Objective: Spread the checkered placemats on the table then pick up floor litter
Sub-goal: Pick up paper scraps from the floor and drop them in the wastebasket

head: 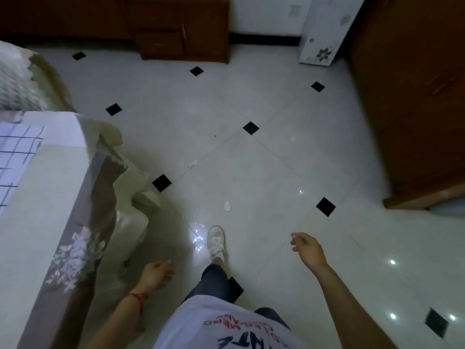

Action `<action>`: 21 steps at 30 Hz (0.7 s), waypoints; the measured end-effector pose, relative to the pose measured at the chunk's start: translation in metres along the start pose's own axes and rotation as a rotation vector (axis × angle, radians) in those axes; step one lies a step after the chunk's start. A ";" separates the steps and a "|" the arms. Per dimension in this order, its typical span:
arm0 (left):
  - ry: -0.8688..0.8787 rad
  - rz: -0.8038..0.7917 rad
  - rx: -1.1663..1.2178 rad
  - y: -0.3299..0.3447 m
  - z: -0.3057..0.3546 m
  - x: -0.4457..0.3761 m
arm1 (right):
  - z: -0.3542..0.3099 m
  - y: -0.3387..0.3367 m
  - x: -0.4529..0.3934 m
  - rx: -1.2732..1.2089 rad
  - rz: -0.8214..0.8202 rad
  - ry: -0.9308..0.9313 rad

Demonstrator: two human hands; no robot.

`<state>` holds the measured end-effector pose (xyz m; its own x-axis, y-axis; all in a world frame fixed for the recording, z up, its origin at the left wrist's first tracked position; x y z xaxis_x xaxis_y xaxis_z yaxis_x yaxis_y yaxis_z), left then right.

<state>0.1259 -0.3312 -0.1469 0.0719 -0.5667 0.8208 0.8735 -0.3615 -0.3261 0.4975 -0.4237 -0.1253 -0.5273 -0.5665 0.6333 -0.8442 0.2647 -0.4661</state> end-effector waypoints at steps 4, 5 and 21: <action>-0.036 0.001 0.007 -0.008 0.066 -0.044 | -0.044 0.017 -0.048 0.003 -0.048 0.054; -0.028 -0.001 0.005 -0.009 0.087 -0.055 | -0.054 0.021 -0.059 0.003 -0.064 0.069; 0.040 0.005 -0.018 0.063 0.254 -0.253 | -0.106 0.103 -0.279 0.382 -0.366 0.033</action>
<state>0.2848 -0.0227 -0.2561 0.0564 -0.5971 0.8002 0.8642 -0.3721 -0.3386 0.5472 -0.1554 -0.2848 -0.2126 -0.5423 0.8128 -0.8814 -0.2526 -0.3991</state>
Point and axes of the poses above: each hand's wrist, its own x-axis away from the middle knuckle, its own y-axis out of the palm, z = x × y, the point moved 1 cm from there along -x, towards the middle knuckle, and after that the axes turned 1 degree about z, right-handed, at the moved point
